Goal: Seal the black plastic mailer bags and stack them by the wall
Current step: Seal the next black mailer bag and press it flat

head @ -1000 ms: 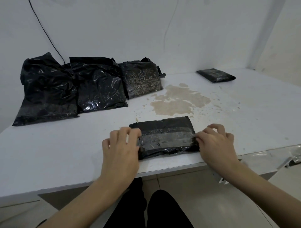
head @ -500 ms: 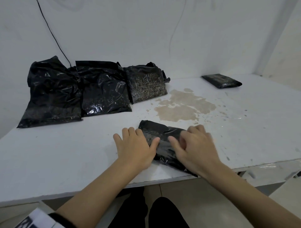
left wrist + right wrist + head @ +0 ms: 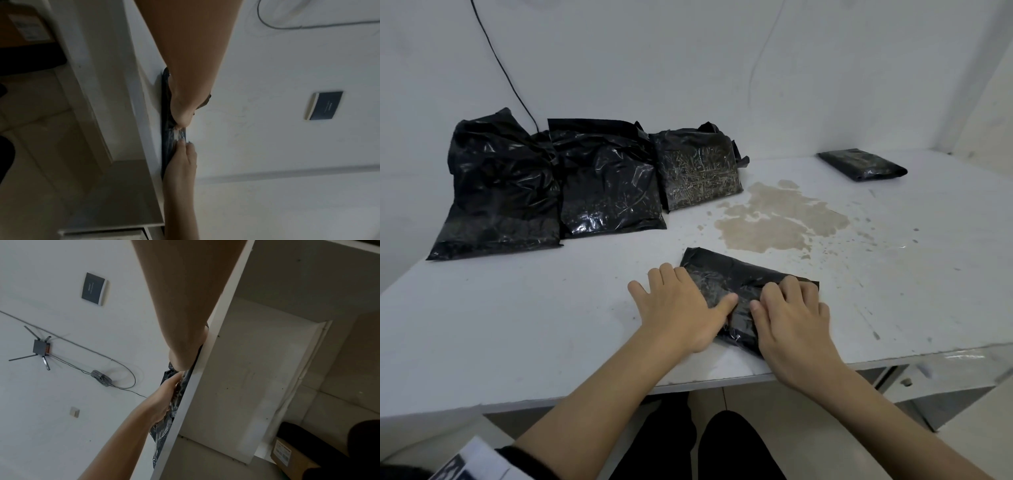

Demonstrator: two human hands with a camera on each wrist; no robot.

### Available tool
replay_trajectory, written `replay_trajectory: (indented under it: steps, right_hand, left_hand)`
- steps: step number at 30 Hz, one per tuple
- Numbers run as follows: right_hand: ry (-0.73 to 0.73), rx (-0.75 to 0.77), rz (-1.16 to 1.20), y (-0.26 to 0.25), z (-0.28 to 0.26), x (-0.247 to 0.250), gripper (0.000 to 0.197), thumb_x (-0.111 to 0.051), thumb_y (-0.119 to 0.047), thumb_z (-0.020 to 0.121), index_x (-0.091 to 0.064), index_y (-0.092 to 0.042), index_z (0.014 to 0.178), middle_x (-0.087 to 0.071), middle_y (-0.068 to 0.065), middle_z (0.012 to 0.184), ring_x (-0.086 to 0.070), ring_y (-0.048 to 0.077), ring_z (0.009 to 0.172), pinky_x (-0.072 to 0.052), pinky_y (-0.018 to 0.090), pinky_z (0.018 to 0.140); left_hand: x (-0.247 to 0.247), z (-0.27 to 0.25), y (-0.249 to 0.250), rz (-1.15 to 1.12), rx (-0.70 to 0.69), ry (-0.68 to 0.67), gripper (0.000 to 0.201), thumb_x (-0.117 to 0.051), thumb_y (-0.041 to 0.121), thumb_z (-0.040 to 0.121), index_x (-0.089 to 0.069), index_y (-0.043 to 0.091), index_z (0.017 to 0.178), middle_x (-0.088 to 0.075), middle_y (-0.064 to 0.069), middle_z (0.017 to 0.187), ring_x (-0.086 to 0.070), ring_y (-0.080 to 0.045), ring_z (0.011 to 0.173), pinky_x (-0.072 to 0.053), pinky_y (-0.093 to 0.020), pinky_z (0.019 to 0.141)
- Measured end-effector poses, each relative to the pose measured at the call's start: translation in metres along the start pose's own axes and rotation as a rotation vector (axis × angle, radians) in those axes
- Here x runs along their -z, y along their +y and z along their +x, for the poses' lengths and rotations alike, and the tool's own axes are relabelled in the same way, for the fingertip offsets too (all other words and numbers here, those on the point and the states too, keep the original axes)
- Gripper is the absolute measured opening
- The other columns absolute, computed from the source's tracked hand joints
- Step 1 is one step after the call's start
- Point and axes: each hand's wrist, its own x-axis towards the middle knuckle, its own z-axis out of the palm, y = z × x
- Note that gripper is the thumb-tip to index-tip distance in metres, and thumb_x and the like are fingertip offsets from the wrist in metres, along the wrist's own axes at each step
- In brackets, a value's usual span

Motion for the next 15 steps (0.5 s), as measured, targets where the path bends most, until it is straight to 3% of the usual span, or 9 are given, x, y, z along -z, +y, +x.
replay_trajectory:
  steps: [2,5,7,9,11,15]
  right_hand:
    - [0.005,0.004,-0.019,0.000,0.000,0.001,0.028,-0.029,-0.039,0.090,-0.043,-0.018,0.078,-0.045,0.002,0.085,-0.046,0.027,0.083,-0.031,0.035,0.063]
    - [-0.113,-0.040,-0.021,0.003,0.003,0.005,0.027,-0.021,-0.042,0.096,-0.036,-0.022,0.086,-0.036,-0.006,0.097,-0.034,0.021,0.100,-0.028,0.033,0.077]
    - [-0.177,-0.126,0.054,0.000,0.010,0.013,0.033,-0.026,-0.043,0.099,-0.040,-0.022,0.078,-0.039,-0.007,0.096,-0.033,0.020,0.105,-0.032,0.034,0.084]
    - [-0.178,-0.200,0.071,-0.007,0.017,0.017,0.044,-0.034,-0.055,0.094,-0.036,-0.026,0.062,-0.043,-0.006,0.092,-0.035,0.021,0.105,-0.035,0.038,0.089]
    - [-0.176,-0.196,-0.026,-0.011,0.021,0.017,0.051,-0.038,-0.064,0.089,-0.029,-0.027,0.056,-0.043,-0.007,0.090,-0.036,0.022,0.106,-0.036,0.040,0.090]
    - [-0.141,-0.150,0.008,-0.010,0.020,0.016,0.047,-0.038,-0.054,0.095,-0.028,-0.027,0.058,-0.042,-0.007,0.089,-0.037,0.024,0.109,-0.037,0.038,0.088]
  left_hand:
    - [-0.003,0.001,0.000,-0.010,-0.005,0.042,0.068,-0.019,0.067,0.092,-0.039,0.010,0.125,-0.039,-0.005,0.123,-0.033,-0.024,0.116,-0.023,-0.043,0.096]
    - [-0.005,0.002,-0.003,-0.093,-0.023,0.099,0.053,-0.013,0.051,0.099,-0.042,0.012,0.121,-0.038,-0.002,0.113,-0.034,-0.021,0.109,-0.023,-0.042,0.094]
    - [-0.007,0.002,-0.006,-0.150,-0.036,0.113,0.049,-0.010,0.044,0.101,-0.043,0.013,0.117,-0.033,0.001,0.106,-0.033,-0.020,0.104,-0.023,-0.040,0.092]
    - [-0.009,0.000,-0.009,-0.156,-0.052,0.120,0.048,-0.010,0.046,0.101,-0.042,0.014,0.117,-0.033,0.001,0.106,-0.034,-0.020,0.105,-0.024,-0.039,0.091]
    - [-0.010,-0.001,-0.010,-0.125,-0.061,0.122,0.049,-0.012,0.049,0.100,-0.040,0.014,0.120,-0.036,0.000,0.112,-0.035,-0.021,0.109,-0.024,-0.040,0.092]
    - [-0.003,0.002,-0.009,-0.064,-0.021,0.103,0.053,-0.013,0.053,0.099,-0.037,0.012,0.123,-0.038,-0.004,0.123,-0.033,-0.023,0.114,-0.025,-0.041,0.094]
